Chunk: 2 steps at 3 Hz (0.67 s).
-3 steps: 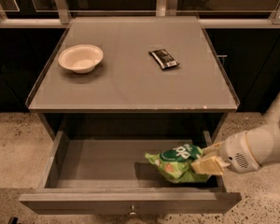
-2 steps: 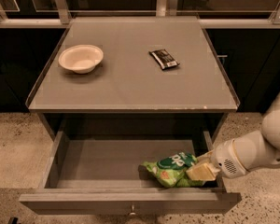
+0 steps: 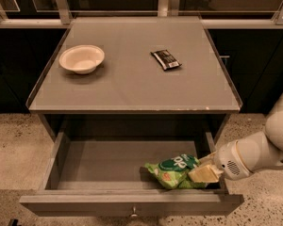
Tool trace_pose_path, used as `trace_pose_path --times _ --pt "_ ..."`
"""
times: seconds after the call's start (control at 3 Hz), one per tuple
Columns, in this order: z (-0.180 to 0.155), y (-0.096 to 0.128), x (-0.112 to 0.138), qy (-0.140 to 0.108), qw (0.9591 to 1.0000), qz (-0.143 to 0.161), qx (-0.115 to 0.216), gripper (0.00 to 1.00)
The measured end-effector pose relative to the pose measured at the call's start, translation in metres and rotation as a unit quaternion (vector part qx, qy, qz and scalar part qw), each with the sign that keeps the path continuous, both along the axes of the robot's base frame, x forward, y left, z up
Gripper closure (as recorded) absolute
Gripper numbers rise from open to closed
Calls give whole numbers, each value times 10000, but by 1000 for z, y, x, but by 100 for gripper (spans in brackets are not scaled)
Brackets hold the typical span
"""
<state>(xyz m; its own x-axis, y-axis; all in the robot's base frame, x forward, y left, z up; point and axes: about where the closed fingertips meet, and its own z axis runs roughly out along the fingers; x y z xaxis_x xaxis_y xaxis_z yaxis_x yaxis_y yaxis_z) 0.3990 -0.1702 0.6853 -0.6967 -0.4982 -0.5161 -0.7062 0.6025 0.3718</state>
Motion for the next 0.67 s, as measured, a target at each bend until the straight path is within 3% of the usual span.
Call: trace_pose_path --times 0.67 --pt "0 0 0 0 10000 1 0 11"
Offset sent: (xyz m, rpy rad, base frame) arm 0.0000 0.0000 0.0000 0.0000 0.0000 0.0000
